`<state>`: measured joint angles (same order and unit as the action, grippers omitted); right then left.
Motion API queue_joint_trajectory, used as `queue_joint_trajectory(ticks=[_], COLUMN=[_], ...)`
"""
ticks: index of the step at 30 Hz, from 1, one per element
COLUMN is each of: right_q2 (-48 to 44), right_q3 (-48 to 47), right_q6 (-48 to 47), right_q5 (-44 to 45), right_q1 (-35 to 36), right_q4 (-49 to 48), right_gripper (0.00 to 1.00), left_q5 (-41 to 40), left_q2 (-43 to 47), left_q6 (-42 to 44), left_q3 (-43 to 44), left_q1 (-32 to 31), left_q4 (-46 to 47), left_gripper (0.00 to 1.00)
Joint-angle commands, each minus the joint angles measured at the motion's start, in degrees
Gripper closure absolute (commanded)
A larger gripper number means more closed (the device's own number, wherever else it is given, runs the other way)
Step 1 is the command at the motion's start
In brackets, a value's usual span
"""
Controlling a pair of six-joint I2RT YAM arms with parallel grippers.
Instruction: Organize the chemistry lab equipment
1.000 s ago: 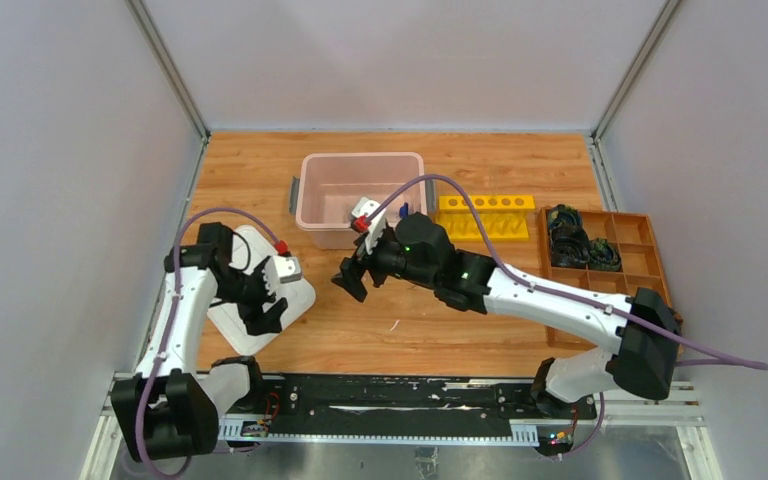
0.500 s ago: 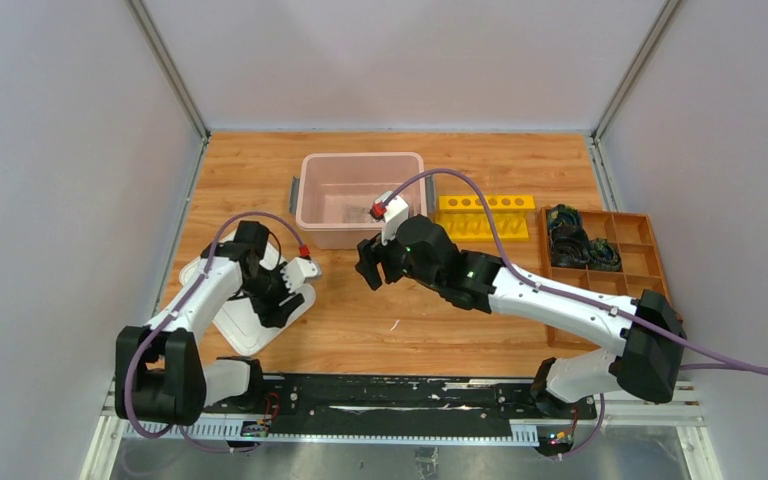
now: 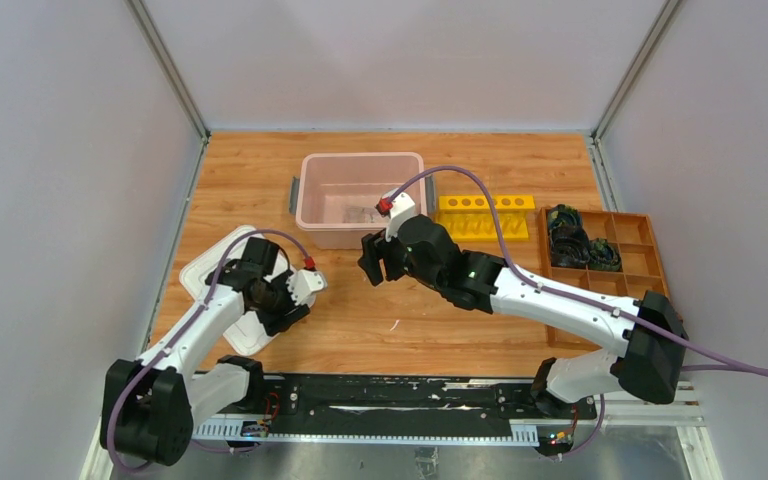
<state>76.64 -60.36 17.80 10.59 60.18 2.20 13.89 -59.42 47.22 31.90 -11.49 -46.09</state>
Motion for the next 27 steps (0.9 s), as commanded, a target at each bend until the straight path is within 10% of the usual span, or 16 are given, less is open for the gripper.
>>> queue_joint_trajectory(ticks=[1,27], right_q2=[-1.0,-3.2], right_q3=[0.5,1.9], right_q6=[1.5,2.4], right_q5=[1.3,2.4], right_q1=[-0.5,-0.4], right_q4=[-0.2,1.1], right_gripper=[0.33,0.38], left_q5=[-1.1,-7.0], left_q2=[-0.8,-3.4], left_q6=[-1.5,-9.0], left_q3=[0.4,-1.3], left_q1=[-0.5,-7.8], left_q4=[3.2,7.7], left_gripper=[0.40,0.53])
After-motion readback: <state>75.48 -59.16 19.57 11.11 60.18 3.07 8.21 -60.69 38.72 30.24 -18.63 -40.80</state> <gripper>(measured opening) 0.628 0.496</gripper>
